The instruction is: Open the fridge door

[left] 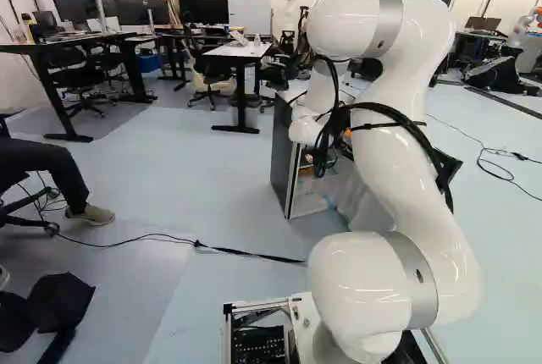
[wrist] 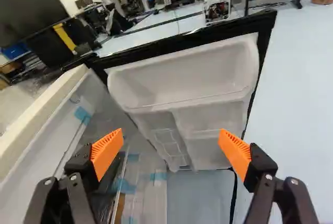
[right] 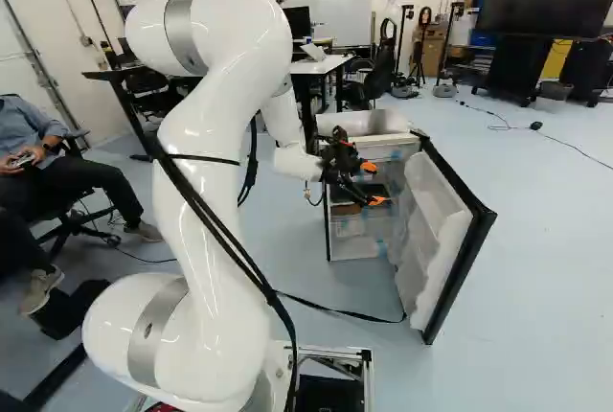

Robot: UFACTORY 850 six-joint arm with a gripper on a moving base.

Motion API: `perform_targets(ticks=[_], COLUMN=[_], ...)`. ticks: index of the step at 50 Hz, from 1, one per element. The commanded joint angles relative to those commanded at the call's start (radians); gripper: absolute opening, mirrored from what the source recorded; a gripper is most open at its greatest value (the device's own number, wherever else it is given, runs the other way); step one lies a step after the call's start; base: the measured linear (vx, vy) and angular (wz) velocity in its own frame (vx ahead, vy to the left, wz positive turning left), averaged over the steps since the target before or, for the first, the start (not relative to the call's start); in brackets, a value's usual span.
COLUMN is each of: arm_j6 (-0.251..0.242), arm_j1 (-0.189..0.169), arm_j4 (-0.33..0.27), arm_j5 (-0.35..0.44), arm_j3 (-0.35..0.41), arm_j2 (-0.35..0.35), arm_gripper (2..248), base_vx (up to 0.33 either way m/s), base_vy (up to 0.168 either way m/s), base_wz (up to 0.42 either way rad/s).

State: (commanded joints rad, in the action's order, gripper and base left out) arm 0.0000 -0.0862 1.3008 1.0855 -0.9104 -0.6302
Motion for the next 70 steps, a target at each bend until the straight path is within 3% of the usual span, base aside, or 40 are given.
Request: perform_targets(ticks=[9,40,70], arm_j6=[0.0,0.0,0.0], arm_j1=[-0.01,-0.01,0.001], arm_j4=[-0.062,-0.1,-0.228], arm_j5=[-0.015,-0.022,-0.042], arm_j3=[0.018,0.04,0.123], arm_j2=[0.011,0.034,0.127], arm_gripper=[247,247,247], base_vx=[0.0,0.0,0.0], base_vy=[0.0,0.0,0.0], base_wz=[0.0,0.0,0.0])
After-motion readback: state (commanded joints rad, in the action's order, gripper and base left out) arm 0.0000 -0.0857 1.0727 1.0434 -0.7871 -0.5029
